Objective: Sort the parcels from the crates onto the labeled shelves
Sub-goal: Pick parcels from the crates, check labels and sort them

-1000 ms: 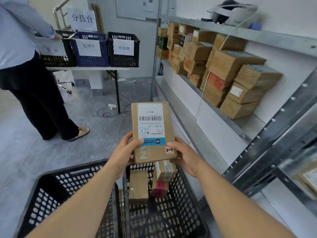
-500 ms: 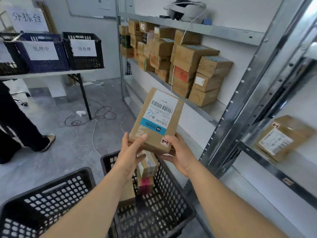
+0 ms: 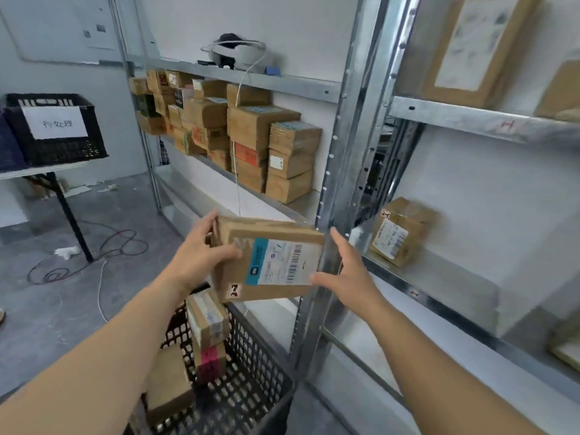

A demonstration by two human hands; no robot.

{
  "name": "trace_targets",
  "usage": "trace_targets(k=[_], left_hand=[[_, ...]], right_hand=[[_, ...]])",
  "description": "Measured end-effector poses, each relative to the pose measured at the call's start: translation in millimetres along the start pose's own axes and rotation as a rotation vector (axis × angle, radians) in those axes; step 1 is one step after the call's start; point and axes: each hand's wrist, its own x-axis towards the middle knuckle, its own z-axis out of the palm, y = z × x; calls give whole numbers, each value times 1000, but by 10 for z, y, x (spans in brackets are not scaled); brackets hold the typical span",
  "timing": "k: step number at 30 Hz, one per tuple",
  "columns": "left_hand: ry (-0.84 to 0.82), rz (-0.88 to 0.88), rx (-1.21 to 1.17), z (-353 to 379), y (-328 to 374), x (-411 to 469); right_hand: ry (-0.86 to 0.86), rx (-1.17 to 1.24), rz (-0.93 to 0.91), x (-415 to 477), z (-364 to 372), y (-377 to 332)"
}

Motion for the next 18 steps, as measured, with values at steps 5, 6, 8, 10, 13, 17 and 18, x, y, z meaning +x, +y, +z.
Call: trace_targets(k=[5, 6, 8, 10, 13, 17, 18], left_hand=[[-279, 14, 232, 516, 514, -128], [-339, 4, 278, 608, 592, -162], [-448, 1, 348, 823, 749, -249], [-529, 21, 371, 1038, 875, -327], [-615, 50, 437, 1326, 1025, -447], [-513, 147, 381, 1565, 1052, -572], [-453, 164, 330, 1588, 1022, -608]], right_hand=[[-224, -239, -70, -328, -563, 25], [-267, -257, -60, -395, -635, 30], [-332, -257, -34, -539, -749, 44], [-373, -233, -8, -685, -840, 104], [-366, -203, 23, -900, -994, 230], [-234, -78, 44, -1132, -1278, 399], [-186, -23, 45, -1188, -1359, 444]])
